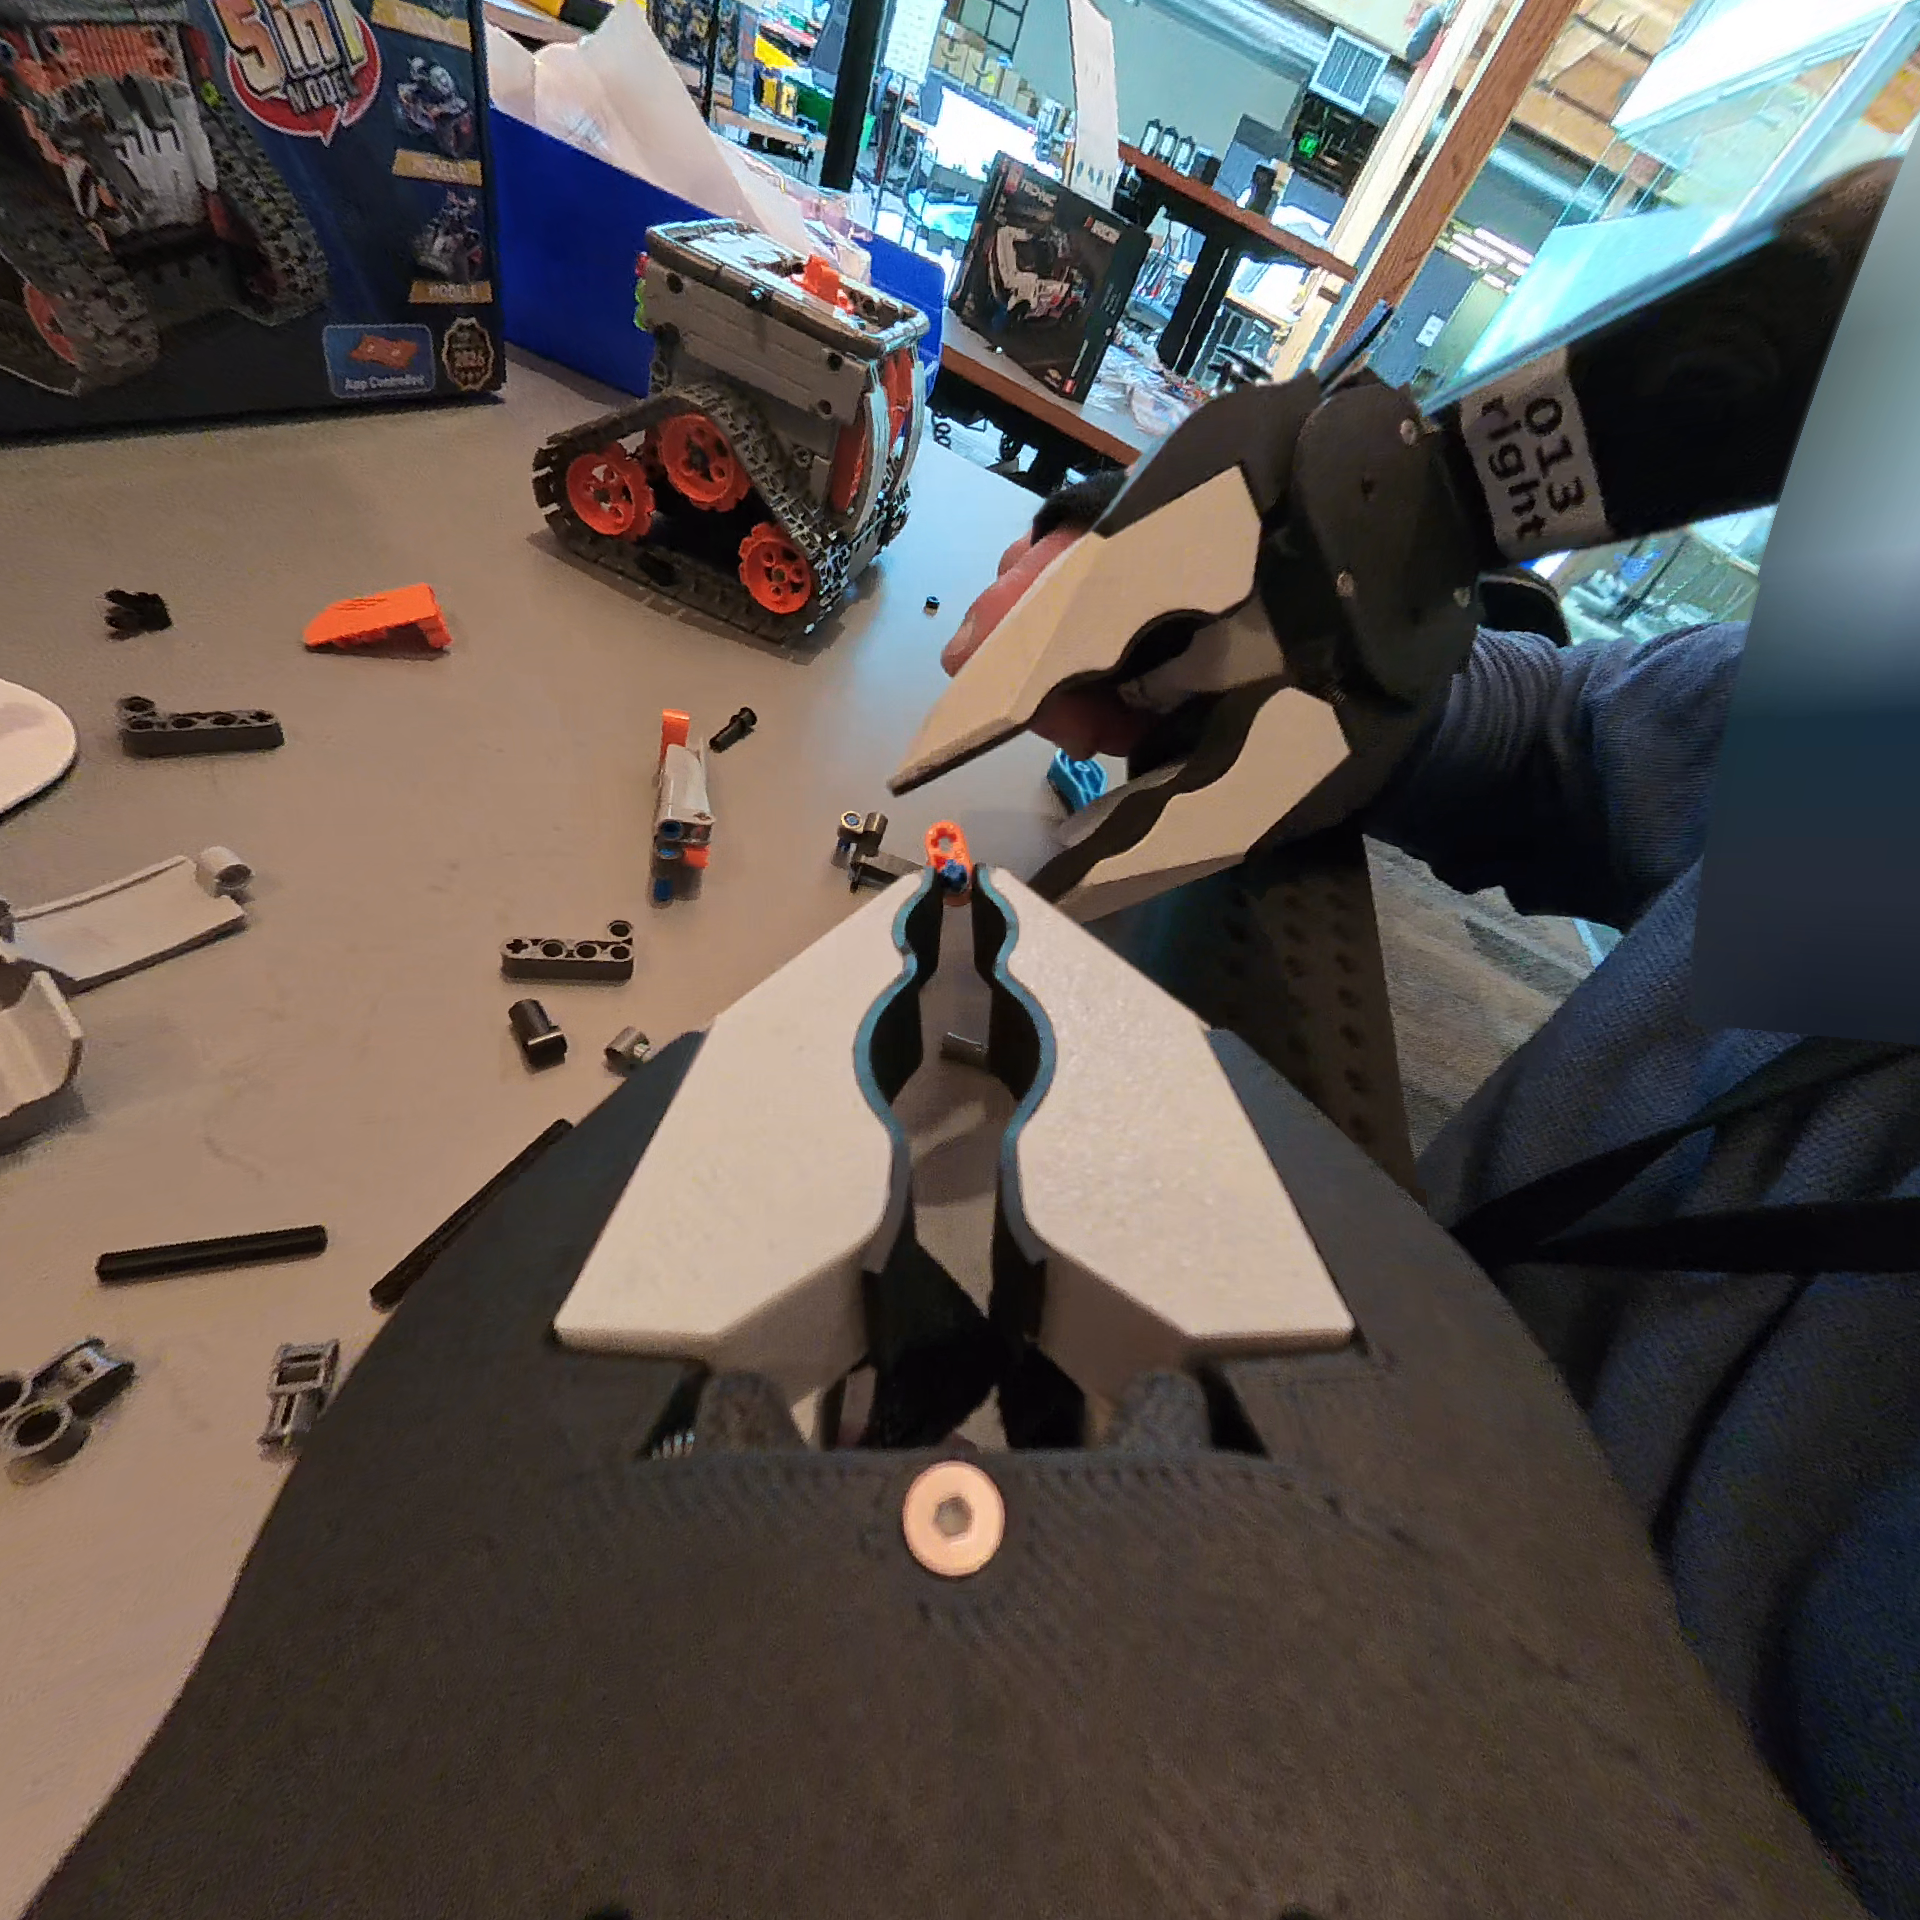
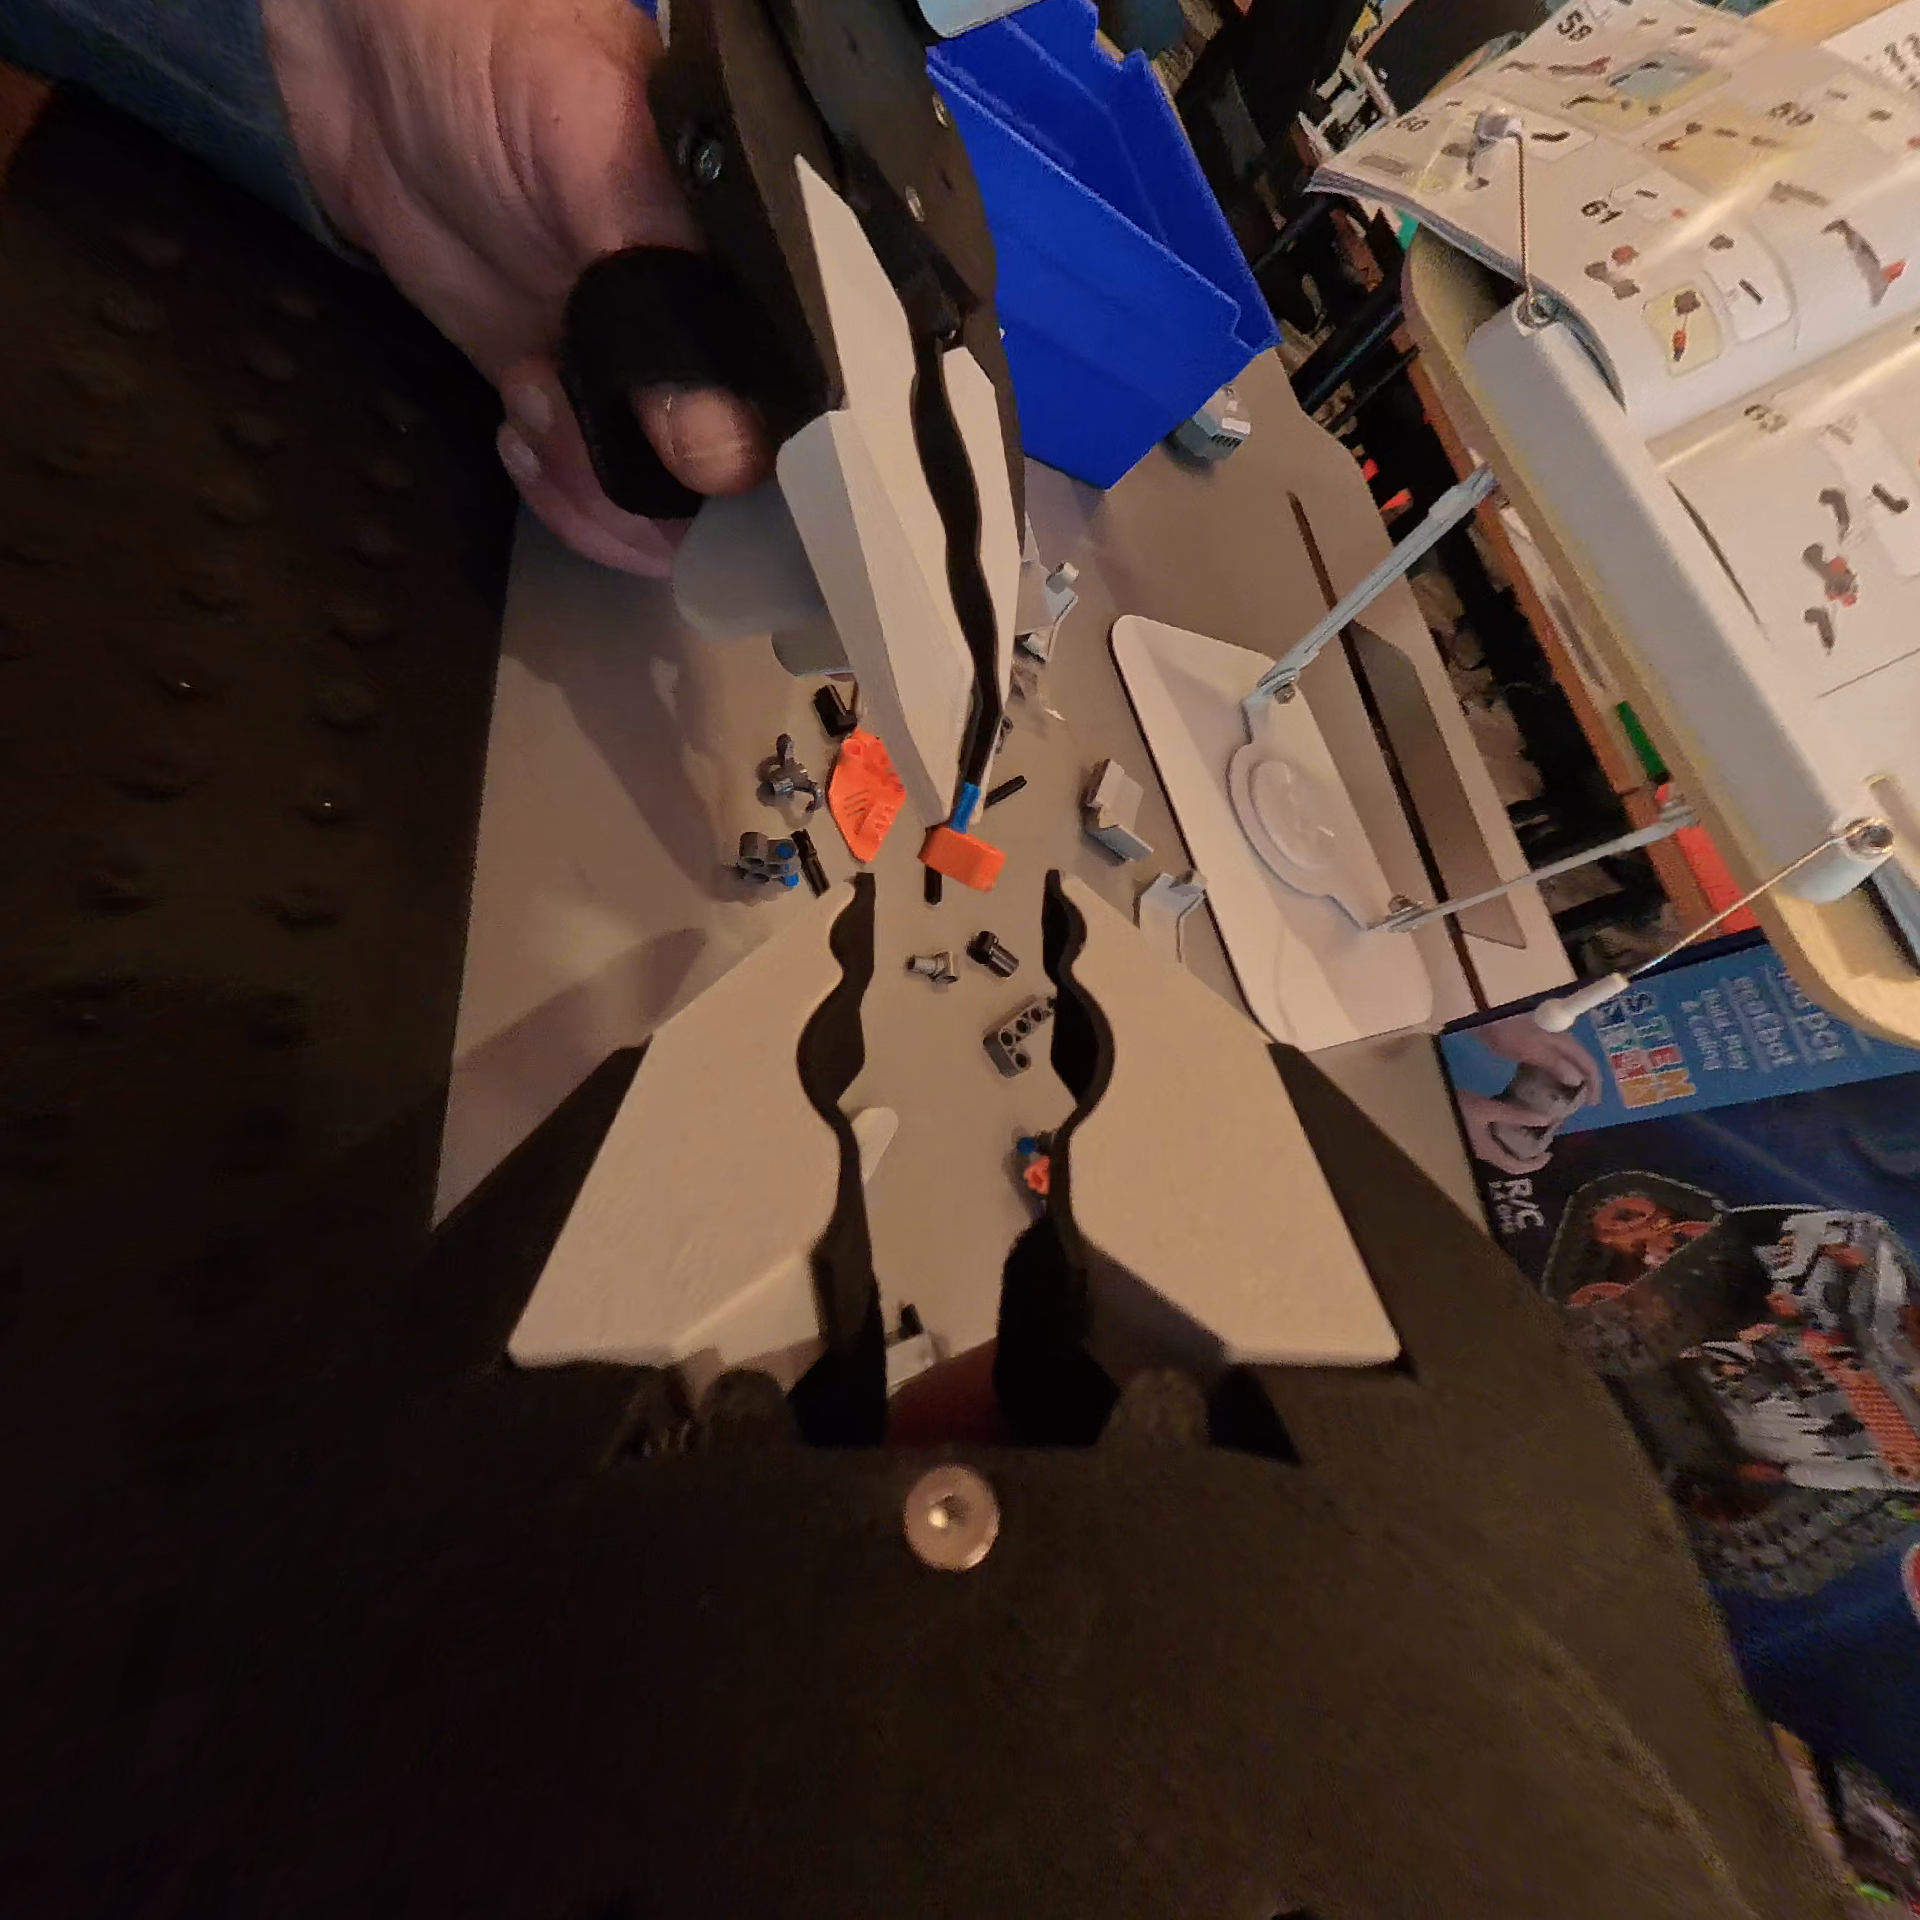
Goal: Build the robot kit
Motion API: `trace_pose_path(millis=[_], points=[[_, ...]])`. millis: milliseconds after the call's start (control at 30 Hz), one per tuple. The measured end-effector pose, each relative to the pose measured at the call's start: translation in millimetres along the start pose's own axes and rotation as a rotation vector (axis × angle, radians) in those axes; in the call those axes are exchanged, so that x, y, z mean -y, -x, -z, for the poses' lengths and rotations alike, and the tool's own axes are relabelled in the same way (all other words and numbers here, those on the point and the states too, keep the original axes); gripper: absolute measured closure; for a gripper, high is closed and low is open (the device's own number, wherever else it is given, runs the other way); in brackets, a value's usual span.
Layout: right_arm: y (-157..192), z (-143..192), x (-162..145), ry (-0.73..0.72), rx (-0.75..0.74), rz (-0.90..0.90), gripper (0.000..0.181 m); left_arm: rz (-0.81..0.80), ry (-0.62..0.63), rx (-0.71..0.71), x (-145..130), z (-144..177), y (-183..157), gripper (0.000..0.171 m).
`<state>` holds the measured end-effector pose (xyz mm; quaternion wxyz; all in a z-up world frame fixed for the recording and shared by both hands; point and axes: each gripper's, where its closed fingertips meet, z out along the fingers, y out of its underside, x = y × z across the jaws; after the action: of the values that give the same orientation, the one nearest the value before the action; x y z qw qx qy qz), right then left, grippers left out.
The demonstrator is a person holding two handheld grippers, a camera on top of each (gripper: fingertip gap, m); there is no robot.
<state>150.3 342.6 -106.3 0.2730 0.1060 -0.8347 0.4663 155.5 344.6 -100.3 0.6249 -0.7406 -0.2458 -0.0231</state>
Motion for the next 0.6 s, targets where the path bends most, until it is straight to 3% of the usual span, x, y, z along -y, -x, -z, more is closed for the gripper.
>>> trace_pose_path(millis=[233,600], points=[[-4.5,-9.0,8.9,-0.019,-0.075,0.058,0.165,0.03,-0.035,-0.018,4.0,1.6,-0.2,0.168],[-19.2,-18.3,17.3,-0.068,-0.122,0.018,0.166,0.054,-0.125,0.001,17.1,11.2,10.7,0.168]])
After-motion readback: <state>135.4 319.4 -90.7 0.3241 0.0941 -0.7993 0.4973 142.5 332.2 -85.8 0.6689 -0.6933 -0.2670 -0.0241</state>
